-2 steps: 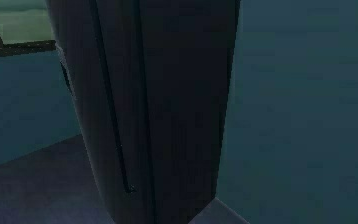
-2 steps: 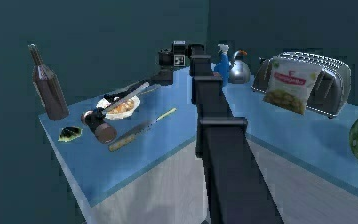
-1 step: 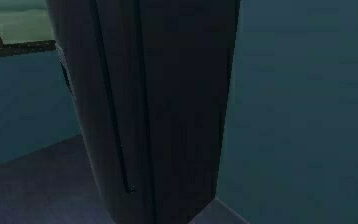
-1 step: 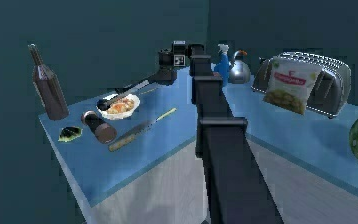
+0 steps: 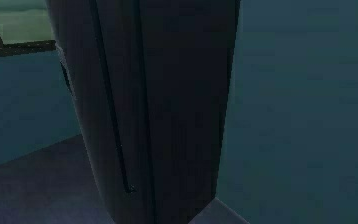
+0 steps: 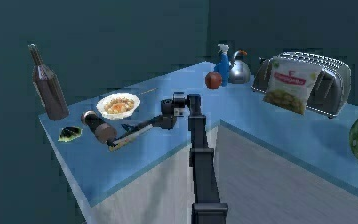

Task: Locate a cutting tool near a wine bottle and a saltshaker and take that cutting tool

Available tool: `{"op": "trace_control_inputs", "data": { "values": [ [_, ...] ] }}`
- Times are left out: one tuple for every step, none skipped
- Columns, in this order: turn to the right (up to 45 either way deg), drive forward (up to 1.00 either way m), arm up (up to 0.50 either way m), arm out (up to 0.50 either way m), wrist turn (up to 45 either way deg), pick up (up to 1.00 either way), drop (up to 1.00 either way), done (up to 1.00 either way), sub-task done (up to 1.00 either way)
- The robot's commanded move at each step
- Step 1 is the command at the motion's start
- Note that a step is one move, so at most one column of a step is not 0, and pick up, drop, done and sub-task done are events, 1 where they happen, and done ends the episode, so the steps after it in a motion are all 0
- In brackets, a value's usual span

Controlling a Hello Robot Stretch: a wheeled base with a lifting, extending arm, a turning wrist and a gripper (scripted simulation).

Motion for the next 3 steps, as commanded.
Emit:
{"op": "trace_control_inputs", "data": {
  "values": [
    [0.0, 0.00, 0.00, 0.00, 0.0, 1.00, 0.00, 0.00, 0.00],
    [0.0, 0.00, 0.10, 0.00, 0.0, 0.00, 0.00, 0.00, 0.00],
    [0.0, 0.00, 0.00, 0.00, 0.0, 0.00, 0.00, 1.00, 0.00]
  ]
}}
